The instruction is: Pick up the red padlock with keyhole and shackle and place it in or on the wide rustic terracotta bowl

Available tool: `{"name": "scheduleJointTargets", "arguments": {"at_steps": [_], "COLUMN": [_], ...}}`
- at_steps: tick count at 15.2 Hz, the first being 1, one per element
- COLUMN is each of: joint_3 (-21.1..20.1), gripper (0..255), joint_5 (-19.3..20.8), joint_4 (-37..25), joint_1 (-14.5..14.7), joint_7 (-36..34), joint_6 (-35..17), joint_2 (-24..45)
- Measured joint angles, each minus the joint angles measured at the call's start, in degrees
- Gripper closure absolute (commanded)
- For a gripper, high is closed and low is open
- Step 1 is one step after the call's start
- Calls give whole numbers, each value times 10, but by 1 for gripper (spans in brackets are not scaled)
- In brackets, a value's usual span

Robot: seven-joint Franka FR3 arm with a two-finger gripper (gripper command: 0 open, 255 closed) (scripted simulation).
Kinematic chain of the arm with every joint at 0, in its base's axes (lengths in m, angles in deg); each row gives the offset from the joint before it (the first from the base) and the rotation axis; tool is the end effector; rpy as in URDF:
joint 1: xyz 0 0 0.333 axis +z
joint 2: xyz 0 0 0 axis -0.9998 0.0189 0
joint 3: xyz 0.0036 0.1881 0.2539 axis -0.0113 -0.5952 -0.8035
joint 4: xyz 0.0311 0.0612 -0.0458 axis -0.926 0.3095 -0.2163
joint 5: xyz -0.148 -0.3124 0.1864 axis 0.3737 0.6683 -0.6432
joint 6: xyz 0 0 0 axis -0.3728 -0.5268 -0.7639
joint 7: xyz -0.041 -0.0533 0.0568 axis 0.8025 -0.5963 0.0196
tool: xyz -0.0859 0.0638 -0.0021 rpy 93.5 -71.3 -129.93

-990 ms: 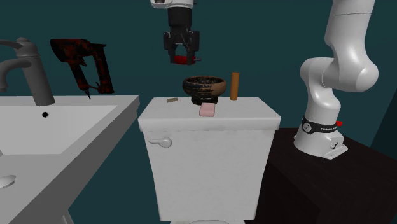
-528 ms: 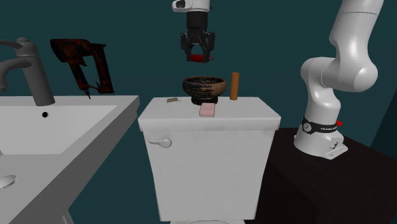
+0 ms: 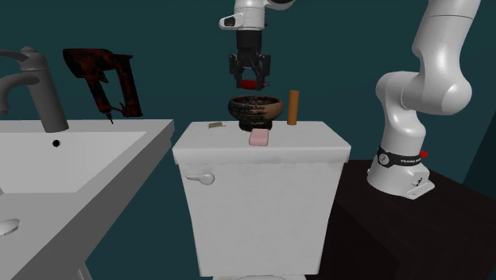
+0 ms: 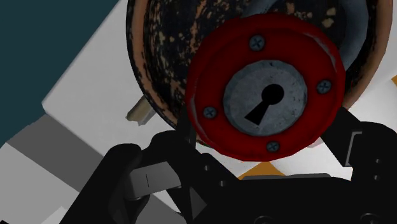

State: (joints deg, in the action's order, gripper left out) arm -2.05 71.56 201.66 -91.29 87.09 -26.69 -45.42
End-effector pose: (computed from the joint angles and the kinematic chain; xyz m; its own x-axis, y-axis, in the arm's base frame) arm 0.4742 -0.1974 0.4981 0.8174 0.5757 0.0212 0.5759 -0.8175 -0.0044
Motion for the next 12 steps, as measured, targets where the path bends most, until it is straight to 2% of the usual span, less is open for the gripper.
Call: {"name": "scheduleJointTargets", "arguments": {"at_steps": [6, 11, 12], "joint_3": [2, 2, 2], "gripper": [255, 255, 0], "joint_5": [-2, -2, -2], "joint_4": [36, 38, 38], "joint_1": [-1, -1, -1], "joint_7": [3, 3, 3], "joint_6": [-43, -46, -46], "joint_2": [8, 9, 9]}}
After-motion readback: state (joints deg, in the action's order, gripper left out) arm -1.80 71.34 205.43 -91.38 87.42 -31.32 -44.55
